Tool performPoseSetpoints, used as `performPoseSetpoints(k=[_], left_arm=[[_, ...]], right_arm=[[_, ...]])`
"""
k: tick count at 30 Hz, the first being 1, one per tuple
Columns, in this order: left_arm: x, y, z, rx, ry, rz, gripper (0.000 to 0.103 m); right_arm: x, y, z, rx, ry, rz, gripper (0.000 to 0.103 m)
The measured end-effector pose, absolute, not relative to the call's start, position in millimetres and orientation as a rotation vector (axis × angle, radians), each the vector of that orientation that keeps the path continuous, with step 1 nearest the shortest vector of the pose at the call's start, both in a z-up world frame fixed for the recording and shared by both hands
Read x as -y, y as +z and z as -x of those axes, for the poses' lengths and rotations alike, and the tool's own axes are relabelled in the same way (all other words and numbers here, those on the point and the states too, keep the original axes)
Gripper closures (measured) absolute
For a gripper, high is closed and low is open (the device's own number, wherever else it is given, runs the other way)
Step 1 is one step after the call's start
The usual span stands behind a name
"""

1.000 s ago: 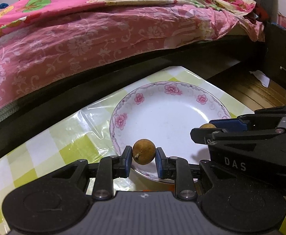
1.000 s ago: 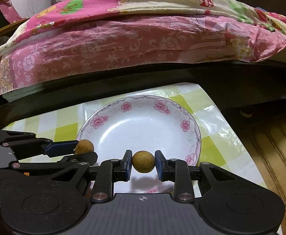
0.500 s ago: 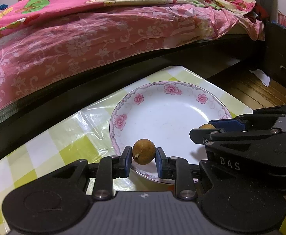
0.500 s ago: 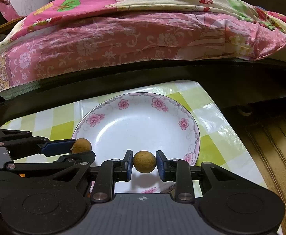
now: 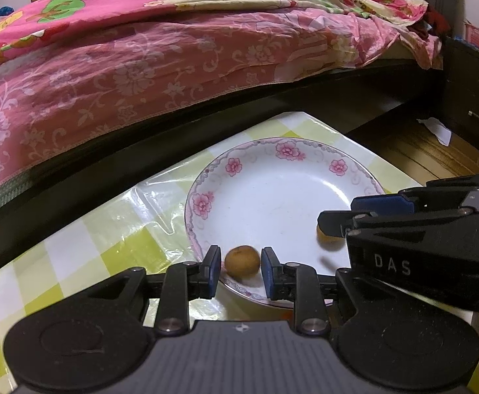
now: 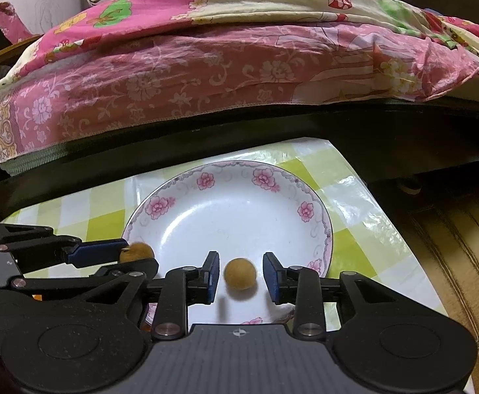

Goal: Organize fruits
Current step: 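Open the left tool over the plate while the right tool releases its longan, then move both open tools back toward the remaining fruits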

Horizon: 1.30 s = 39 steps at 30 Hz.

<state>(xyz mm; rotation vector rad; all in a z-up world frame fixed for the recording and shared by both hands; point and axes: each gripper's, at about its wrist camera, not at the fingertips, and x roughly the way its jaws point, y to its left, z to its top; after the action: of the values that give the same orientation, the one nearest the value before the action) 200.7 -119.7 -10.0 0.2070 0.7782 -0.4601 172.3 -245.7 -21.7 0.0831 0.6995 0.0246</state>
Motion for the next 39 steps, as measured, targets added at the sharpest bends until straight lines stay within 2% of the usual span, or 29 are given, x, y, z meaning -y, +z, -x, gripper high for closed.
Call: performPoseSetpoints(k=[1,2,4,25,35,39], left_arm=[[120.2,-9.7,-200.4,-0.778,-0.463,-0.208,0.065],[120.7,-9.5,-199.5,-0.777,-0.468,-0.209,0.065],[122.1,-8.1,-197.7,-0.77,-0.477,-0.214,0.065],[81.9,15.2,-181.6,-0.756,-0.443,-0.182,0.064],[19.1,20.0,-158.2,-0.801,-0.428,-0.14,0.062],[-11.8,16.6,-146.5,-0.818,-0.421,-0.139,0.057]], right_arm=[[246.1,-21.5,-172.3,-0.698,0.023,-0.085,0.073],[247.0,-21.3,-172.0,-0.694,0.023,-0.092,0.065],[248.0,-20.1,-171.0,-0.686,0.034,-0.107,0.06],[257.9,-7.2,-152.3,-0.629,0.024,-0.126,0.06],[224.8,-18.4,-112.0,-0.706,0.182,-0.046,0.06],[211.5,-26.4,-97.4,-0.745,0.255,-0.018,0.06]])
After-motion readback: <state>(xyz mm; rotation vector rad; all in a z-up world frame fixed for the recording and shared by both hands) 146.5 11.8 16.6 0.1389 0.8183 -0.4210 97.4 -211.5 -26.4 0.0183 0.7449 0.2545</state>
